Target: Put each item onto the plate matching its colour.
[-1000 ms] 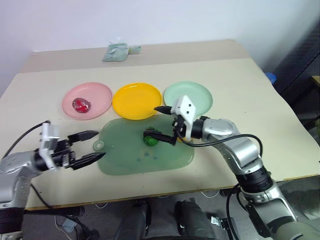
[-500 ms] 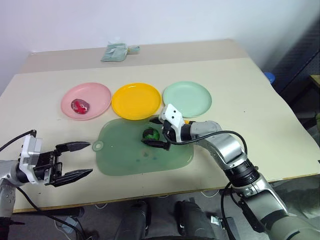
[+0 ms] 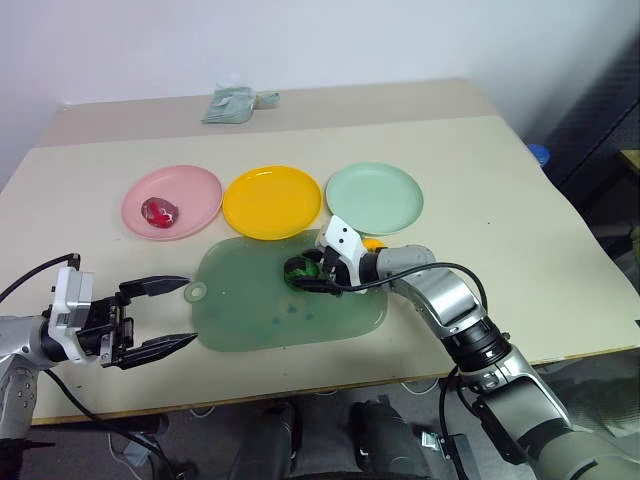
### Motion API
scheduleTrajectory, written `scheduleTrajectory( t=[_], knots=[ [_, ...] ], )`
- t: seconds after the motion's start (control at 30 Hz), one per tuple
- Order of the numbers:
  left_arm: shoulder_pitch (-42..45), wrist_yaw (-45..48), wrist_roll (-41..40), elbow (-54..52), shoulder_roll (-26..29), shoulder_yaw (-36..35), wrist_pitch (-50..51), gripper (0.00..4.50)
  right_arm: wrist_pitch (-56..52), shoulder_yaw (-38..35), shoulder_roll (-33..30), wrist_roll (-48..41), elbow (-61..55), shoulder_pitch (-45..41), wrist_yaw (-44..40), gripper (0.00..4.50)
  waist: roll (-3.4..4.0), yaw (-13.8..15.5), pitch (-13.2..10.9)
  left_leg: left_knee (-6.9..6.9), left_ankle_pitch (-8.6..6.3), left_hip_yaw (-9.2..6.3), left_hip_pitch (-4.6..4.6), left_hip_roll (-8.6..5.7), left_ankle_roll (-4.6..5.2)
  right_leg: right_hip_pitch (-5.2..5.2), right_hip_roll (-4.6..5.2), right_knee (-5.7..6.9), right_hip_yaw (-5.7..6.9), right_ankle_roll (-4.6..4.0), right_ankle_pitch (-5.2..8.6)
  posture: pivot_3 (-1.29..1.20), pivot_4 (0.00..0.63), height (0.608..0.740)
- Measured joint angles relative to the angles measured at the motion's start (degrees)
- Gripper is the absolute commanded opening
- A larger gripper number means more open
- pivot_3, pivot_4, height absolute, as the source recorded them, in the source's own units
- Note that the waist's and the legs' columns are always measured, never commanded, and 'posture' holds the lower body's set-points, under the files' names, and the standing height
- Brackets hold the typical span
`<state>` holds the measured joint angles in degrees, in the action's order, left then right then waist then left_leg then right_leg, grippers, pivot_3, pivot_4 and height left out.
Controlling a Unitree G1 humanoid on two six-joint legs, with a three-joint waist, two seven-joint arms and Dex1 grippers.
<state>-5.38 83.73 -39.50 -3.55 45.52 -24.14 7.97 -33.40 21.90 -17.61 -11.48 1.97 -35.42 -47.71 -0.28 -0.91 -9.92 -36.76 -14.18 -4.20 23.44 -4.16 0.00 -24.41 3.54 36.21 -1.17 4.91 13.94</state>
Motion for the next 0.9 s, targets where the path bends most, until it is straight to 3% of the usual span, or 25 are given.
scheduleTrajectory(
  t=[0.13,0.3,0.43,0.63,0.77,0.9],
  knots=[
    [1.25,-2.11,0.0,-0.03,-1.21,0.21,0.74,4.5,-2.07,-1.19,0.47,-1.72,-2.03,0.02,-0.16,2.29,0.0,0.06,0.0,-0.01,0.0,0.0,0.0,0.0,0.0,0.0,0.0,0.01,0.0,0.03,-0.01,0.0,0.15,0.74],
    [2.44,-5.63,0.02,-0.68,-4.45,1.46,1.73,4.5,-8.7,-14.08,5.48,-13.82,-8.58,-6.0,2.97,2.29,0.04,-0.06,-0.02,0.0,0.0,-0.01,0.0,0.0,0.0,0.05,-0.01,0.06,0.0,0.06,-0.03,0.0,0.15,0.74],
    [3.48,-10.44,1.65,-1.82,-7.38,3.3,1.6,4.5,-4.64,-23.71,4.73,-14.4,-3.77,-15.78,9.68,2.29,-0.07,0.27,0.04,0.0,0.0,-0.05,-0.05,-0.01,-0.02,-0.02,-0.01,-0.02,0.07,0.05,-0.03,0.0,0.15,0.74],
    [6.97,-21.1,6.07,-3.51,-10.8,7.61,2.62,4.5,12.47,-24.72,0.11,-4.95,21.71,-17.7,12.48,2.29,-0.03,0.01,0.02,0.01,0.02,0.08,-0.01,-0.05,-0.02,0.07,0.0,0.07,-0.02,0.06,-0.05,0.0,0.15,0.74],
    [10.28,-27.58,9.56,-5.77,-12.92,10.36,2.25,4.5,24.92,-24.68,0.33,-0.23,41.54,-21.66,13.43,2.29,0.0,-0.63,0.0,0.19,0.06,0.27,-0.02,-0.01,-0.08,-0.11,-0.01,0.16,-0.11,0.07,-0.05,0.0,0.15,0.74],
    [10.42,-29.0,10.13,-6.45,-13.29,11.64,1.8,4.5,33.19,-24.67,1.07,2.46,53.88,-24.98,14.2,2.29,0.0,-1.51,0.0,0.38,0.1,0.31,-0.04,0.0,-0.11,-0.16,-0.01,0.14,-0.14,0.06,-0.05,0.0,0.15,0.74]
  ],
)
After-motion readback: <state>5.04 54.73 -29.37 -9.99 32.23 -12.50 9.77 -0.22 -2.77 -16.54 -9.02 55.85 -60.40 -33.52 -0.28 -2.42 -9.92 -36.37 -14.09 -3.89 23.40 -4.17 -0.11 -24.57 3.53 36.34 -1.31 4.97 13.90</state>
